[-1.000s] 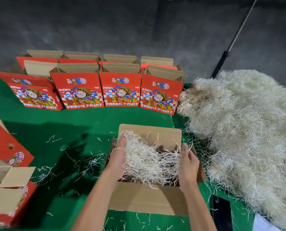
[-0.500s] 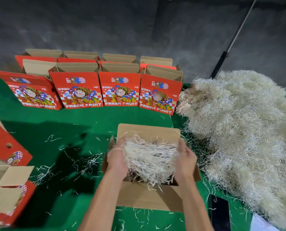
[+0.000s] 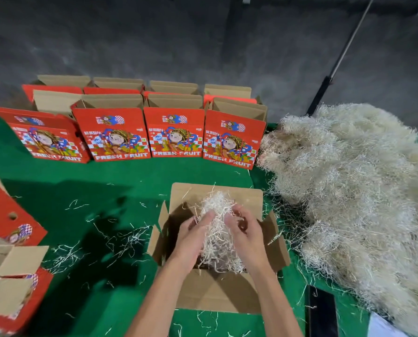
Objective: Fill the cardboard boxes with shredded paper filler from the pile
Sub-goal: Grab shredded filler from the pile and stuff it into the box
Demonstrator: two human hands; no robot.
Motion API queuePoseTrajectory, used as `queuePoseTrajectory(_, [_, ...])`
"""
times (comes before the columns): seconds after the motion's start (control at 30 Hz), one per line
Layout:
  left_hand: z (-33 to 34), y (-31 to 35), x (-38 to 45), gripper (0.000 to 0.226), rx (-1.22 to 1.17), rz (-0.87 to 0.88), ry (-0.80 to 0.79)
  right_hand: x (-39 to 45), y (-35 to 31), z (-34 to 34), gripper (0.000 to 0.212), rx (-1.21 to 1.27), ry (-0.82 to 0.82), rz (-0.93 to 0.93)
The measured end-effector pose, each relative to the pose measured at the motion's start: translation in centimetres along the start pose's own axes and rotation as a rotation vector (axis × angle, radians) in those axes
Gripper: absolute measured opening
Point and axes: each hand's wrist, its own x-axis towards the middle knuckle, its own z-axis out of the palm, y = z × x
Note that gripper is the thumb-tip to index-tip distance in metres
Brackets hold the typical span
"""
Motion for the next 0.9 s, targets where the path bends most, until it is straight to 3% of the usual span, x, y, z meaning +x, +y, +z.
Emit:
queuePoseTrajectory(0.07, [0.2, 0.1, 0.2, 0.106, 0.103, 0.031, 0.026, 0.0, 0.2, 0.8, 0.059, 0.019, -0.048, 0.060])
queuePoseTrajectory(0.17, [1.0, 0.1, 0.3, 0.092, 0.212, 0.109, 0.072, 0.0, 0.4, 1.1, 0.047, -0.068, -0.081, 0.040])
queuePoseTrajectory(0.27, [-0.8, 0.8, 1.3, 0.045, 0.063, 0.206, 0.245, 0.6, 0.3, -0.4, 0.047, -0.034, -0.006, 0.085])
queuePoseTrajectory(0.33, [-3.8, 2.0, 2.3, 0.036, -0.065, 0.182, 0.390, 1.2, 0.2, -2.6, 0.054, 0.004, 0.108, 0.129])
queuePoseTrajectory(0.4, [-5.6, 2.8, 2.6, 0.047, -0.039, 0.160, 0.356, 1.3, -0.1, -4.4, 0.060, 0.016, 0.146, 0.112])
queuePoseTrajectory(0.47, [-4.9, 3.1, 2.2, 0.070, 0.051, 0.158, 0.194, 1.0, -0.7, -3.9, 0.063, 0.009, 0.064, 0.105])
queuePoseTrajectory(0.57, [-1.2, 2.1, 0.4, 0.116, 0.133, 0.084, -0.066, 0.2, -1.8, -0.1, 0.034, -0.032, -0.170, 0.025])
queuePoseTrajectory(0.63, [0.3, 1.1, 0.4, 0.133, 0.285, 0.076, 0.022, -0.1, -1.6, 1.8, 0.019, -0.014, -0.189, -0.057])
queuePoseTrajectory(0.67, [0.4, 0.9, 0.6, 0.133, 0.312, 0.097, 0.089, 0.0, -1.3, 1.9, 0.014, -0.007, -0.161, -0.061])
queuePoseTrajectory(0.77, [-1.3, 1.2, 1.4, 0.107, 0.167, 0.202, 0.164, 0.2, -1.0, 0.3, 0.012, 0.035, -0.049, 0.043])
queuePoseTrajectory(0.83, [-3.2, 2.0, 1.8, 0.091, 0.058, 0.200, 0.229, 0.7, -0.5, -1.7, 0.010, 0.107, 0.108, 0.112])
queuePoseTrajectory(0.9, [-4.4, 2.4, 2.4, 0.091, -0.040, 0.163, 0.264, 0.7, -0.1, -3.2, 0.020, 0.144, 0.224, 0.091])
